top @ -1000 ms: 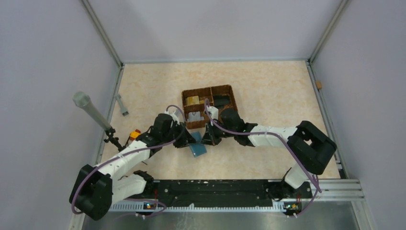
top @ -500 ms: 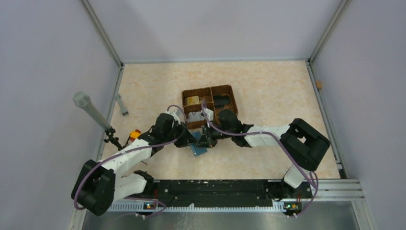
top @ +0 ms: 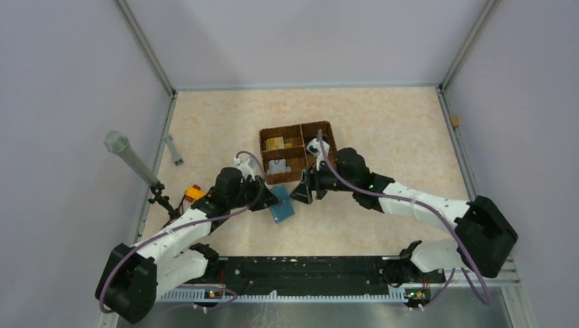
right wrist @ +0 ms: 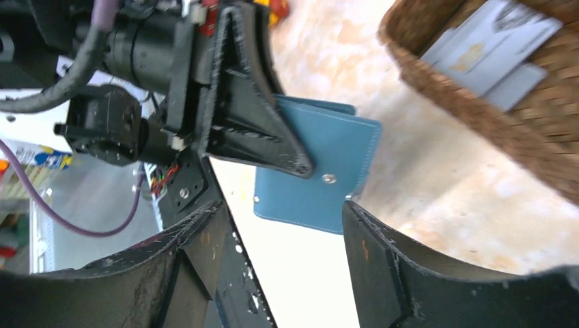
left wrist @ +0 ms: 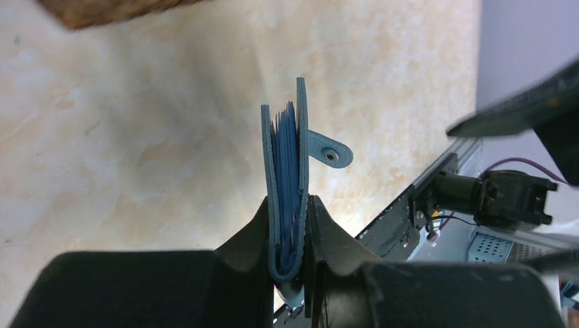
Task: Put the credit cards into the card holder
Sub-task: Close the card holder.
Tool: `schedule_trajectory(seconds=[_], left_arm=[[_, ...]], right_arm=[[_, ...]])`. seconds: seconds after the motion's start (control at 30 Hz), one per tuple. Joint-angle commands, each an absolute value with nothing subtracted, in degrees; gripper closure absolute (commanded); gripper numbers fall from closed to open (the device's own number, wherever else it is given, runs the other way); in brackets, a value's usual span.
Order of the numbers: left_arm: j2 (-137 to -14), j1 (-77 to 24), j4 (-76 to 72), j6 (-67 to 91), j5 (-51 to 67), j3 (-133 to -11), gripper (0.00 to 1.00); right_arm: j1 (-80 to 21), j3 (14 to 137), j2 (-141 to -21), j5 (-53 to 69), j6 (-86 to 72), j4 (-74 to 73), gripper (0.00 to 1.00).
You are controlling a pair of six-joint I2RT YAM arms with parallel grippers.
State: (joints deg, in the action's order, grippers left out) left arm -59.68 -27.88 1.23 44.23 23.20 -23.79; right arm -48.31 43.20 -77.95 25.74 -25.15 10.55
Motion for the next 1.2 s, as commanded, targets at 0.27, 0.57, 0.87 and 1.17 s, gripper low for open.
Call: schedule_trajectory(seconds=[0.27,0.57,0.87,1.17], left_arm=[[-48.64,-27.99,-15.92,43.42,26.74,-22.45,0.91],[-50.86,-28.01,-22.22,46.74,32.1,-20.83,0.88],[-51.07,-28.04,-22.35,46.97,31.99,-20.66,0.87],[-52.04,-28.01,-22.57,47.83,31.27,-20.65,0.77]], right_arm=[[-50.96,35.72,-68.11,14.12,-27.51,12.95,0.32],[-51.56,35.45,-71.0,12.68,-27.37,18.23,0.31],[-51.63,38.48,-75.63,17.22,-25.3,21.06,0.31],[-52.18,39.52,-76.83,18.87,-24.9,21.9,0.38]])
